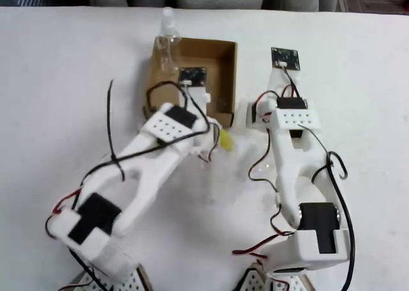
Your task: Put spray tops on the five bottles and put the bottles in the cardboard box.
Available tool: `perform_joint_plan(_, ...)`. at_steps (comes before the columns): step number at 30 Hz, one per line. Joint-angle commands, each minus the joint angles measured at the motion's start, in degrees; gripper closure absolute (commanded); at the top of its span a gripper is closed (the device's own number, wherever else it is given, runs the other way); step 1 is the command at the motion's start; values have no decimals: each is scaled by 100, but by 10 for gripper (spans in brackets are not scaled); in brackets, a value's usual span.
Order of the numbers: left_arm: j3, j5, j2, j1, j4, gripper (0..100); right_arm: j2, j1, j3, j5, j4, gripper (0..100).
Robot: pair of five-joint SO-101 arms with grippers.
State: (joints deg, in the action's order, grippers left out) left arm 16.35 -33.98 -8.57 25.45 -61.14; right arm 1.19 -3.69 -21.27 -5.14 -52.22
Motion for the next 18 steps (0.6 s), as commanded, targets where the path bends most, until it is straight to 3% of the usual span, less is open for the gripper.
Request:
perform_joint_plan(1,-580,-70,-295,-40,-220,670,-13,40,290,88,92,903)
perform_joint_plan(9,-738,-9,-681,48,-334,669,-13,40,290,88,92,903)
perform_joint_plan(18,-949,888,-778,136,-932,671,-13,40,281,97,92,903)
